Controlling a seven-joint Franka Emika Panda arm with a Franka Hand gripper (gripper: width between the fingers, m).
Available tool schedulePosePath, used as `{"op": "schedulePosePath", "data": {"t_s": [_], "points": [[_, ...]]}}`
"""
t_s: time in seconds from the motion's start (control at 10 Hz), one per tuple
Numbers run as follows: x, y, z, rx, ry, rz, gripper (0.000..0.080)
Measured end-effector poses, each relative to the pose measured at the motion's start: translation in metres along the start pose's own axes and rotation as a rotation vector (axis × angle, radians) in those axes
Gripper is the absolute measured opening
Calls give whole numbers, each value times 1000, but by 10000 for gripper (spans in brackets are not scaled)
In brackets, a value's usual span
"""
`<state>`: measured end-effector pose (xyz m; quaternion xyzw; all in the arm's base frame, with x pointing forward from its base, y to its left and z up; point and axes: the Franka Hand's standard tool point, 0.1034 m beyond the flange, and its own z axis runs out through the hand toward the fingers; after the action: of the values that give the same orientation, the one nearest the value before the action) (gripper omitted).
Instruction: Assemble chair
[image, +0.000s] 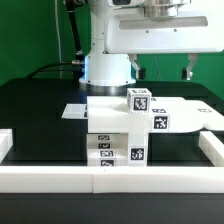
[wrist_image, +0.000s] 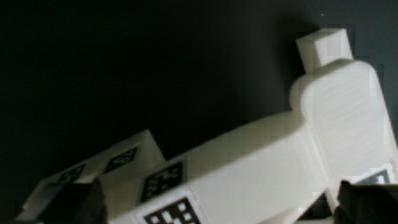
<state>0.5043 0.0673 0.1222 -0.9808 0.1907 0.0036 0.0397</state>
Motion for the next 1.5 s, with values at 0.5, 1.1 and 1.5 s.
{"op": "schedulePosePath", "data": {"t_s": [0.5, 1.1, 1.5], "points": [[1, 1, 1, -2, -2, 2, 649], [-66, -5, 32, -24, 27, 43, 649], [-68, -4, 33, -27, 22, 58, 649]]}}
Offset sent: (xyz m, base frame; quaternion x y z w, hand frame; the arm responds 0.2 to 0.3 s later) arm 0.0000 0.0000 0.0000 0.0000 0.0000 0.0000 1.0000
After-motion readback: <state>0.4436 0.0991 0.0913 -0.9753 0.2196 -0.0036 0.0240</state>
